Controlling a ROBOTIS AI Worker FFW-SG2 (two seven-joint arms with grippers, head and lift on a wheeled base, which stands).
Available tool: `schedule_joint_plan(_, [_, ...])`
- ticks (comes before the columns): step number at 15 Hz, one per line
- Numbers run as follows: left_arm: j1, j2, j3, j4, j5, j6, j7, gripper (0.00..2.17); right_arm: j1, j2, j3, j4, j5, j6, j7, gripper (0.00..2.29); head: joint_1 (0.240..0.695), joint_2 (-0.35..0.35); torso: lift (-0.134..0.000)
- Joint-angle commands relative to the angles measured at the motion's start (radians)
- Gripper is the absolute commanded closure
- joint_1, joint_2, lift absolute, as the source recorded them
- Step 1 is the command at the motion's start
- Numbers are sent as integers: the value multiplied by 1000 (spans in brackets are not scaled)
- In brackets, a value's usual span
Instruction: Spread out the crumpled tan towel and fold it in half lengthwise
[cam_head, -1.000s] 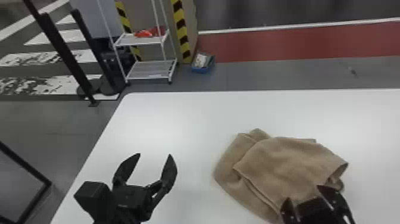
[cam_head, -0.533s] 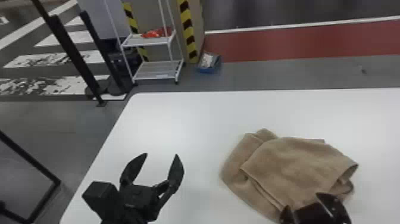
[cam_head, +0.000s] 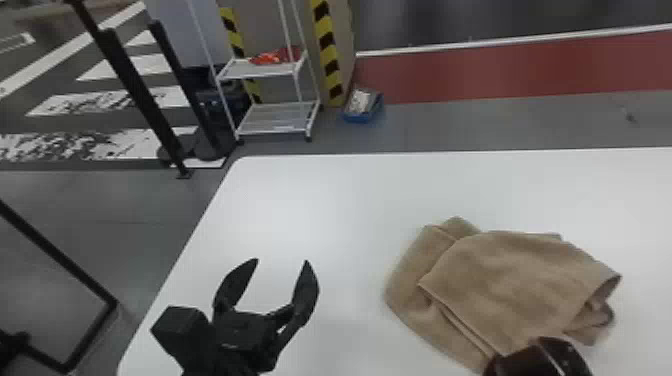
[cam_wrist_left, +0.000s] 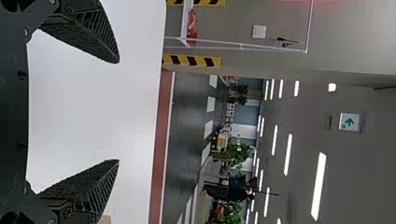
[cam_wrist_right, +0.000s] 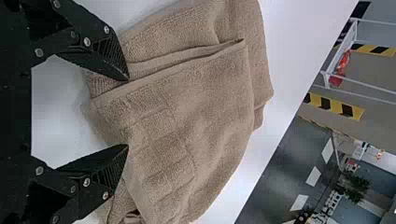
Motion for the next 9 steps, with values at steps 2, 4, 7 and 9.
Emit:
schedule_joint_plan(2, [-1,-2,0,2,4,0,0,134,0,1,2,-6,1,-6,-6,603,695,264,-125])
schedule_joint_plan(4, [-1,-2,2,4,6,0,0,134,2,1,3,-5,1,-18,-11,765,695,264,-125])
schedule_joint_plan(7, [-1,-2,3,4,11,-3,0,134,-1,1,3,-2,2,-18,-12,1281,695,268,-125])
schedule_joint_plan(9, [-1,-2,3,4,12,-3,-2,134,-1,1,0,-2,2,-18,-14,1382,695,269,-125])
